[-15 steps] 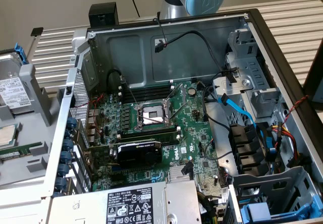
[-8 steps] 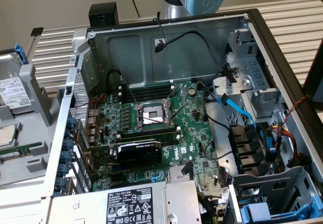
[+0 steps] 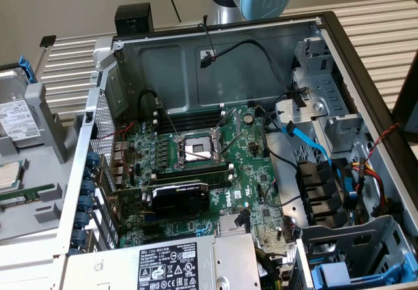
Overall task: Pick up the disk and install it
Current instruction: 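Pick up the disk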
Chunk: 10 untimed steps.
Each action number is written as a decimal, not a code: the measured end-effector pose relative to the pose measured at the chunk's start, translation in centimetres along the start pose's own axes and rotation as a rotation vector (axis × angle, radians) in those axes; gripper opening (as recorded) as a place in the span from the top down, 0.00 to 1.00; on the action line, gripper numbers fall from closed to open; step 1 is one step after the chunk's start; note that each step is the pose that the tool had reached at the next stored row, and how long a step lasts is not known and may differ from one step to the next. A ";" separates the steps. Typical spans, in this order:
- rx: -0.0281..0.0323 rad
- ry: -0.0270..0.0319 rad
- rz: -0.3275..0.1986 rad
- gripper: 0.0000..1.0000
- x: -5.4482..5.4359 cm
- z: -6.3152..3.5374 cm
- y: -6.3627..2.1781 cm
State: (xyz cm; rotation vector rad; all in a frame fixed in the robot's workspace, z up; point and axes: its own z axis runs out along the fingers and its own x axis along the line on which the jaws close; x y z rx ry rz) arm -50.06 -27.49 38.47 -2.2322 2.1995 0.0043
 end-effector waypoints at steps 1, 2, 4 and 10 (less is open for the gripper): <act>-0.0002 -0.0002 -0.017 0.89 0.0 0.01 0.00; -0.0002 -0.0003 -0.035 0.89 0.0 0.04 0.00; -0.0004 -0.0006 -0.069 0.89 0.0 0.08 0.01; -0.0008 -0.0008 -0.099 0.89 0.0 0.12 0.03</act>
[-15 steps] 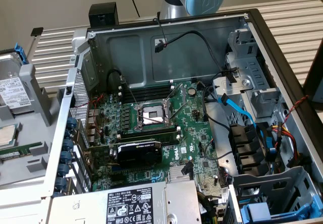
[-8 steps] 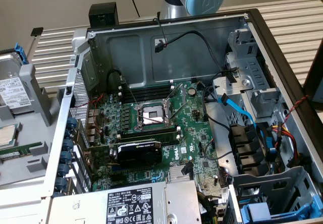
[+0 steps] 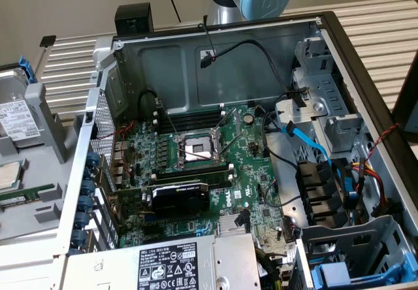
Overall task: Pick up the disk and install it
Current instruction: 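Pick up the disk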
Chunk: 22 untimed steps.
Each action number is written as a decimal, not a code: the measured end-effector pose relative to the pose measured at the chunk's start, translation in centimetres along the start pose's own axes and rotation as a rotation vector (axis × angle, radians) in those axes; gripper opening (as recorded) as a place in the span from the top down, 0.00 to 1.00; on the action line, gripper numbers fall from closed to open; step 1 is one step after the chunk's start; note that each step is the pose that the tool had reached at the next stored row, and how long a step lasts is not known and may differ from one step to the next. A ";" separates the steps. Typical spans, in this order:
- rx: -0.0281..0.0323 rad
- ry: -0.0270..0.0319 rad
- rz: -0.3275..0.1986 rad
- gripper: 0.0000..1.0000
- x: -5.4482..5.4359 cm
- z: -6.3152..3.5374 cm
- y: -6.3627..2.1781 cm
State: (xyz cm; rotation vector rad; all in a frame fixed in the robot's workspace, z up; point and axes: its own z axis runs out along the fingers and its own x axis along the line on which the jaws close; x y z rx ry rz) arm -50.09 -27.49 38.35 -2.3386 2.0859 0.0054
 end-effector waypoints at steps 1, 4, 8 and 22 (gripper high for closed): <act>0.0002 -0.0001 0.000 0.89 0.0 0.01 0.03; 0.0003 0.0000 -0.008 0.89 0.0 0.02 0.10; 0.0000 0.0000 -0.018 0.89 0.0 0.06 0.17; -0.0005 -0.0003 -0.016 0.89 -0.1 0.25 0.59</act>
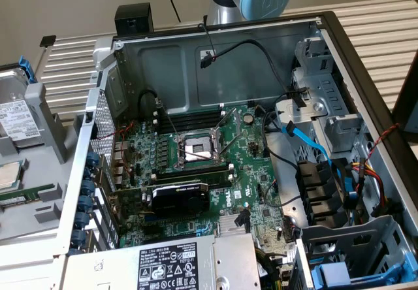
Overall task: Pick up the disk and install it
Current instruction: 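Pick up the disk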
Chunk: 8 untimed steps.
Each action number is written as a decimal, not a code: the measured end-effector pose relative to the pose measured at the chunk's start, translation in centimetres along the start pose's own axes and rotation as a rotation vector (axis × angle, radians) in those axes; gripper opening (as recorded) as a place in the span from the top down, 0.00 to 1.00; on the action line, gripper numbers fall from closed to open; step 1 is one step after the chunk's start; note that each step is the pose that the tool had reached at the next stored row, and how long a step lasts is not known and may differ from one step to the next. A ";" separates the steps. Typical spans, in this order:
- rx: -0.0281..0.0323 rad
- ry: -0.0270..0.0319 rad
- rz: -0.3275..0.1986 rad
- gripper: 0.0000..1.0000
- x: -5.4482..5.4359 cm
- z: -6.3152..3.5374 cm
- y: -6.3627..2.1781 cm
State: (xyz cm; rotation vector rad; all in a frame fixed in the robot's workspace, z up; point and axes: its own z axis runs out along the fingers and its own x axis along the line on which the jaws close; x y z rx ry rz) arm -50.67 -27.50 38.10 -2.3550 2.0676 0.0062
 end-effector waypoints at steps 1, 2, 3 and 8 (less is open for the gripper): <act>-0.0001 0.0000 0.000 0.89 0.0 0.00 0.00; -0.0001 0.0000 0.000 0.89 0.0 0.00 0.00; 0.0000 0.0000 0.000 0.89 0.0 0.00 0.00; 0.0000 0.0000 0.000 0.89 0.0 0.00 0.01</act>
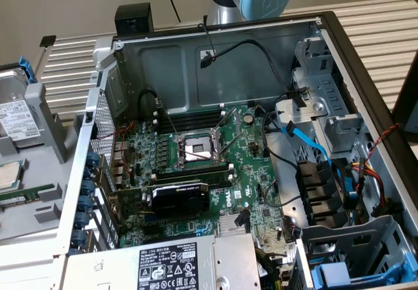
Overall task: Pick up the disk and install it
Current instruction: 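Pick up the disk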
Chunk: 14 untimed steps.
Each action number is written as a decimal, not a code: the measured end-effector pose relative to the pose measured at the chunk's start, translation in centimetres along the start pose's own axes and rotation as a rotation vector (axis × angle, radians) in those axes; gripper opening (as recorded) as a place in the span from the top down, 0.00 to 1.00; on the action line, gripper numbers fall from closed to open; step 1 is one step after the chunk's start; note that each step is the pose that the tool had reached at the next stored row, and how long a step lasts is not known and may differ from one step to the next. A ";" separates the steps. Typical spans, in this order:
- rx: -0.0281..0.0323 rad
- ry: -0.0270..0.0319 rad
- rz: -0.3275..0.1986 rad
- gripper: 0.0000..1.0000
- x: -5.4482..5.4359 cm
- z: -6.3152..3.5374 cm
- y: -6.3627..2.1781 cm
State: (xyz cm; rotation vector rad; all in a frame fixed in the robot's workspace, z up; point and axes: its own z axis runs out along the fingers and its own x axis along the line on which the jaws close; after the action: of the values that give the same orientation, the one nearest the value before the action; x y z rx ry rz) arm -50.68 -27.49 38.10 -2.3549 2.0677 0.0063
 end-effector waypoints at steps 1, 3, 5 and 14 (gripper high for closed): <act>0.0000 0.0000 0.000 0.89 0.0 0.00 0.00; 0.0000 0.0000 0.000 0.89 0.0 0.00 0.00; 0.0000 0.0000 0.000 0.84 0.0 0.00 0.00; -0.0001 0.0000 0.000 0.50 0.0 0.00 0.00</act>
State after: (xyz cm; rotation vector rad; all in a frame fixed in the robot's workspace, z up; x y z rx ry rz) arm -50.68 -27.49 38.10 -2.3550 2.0677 0.0063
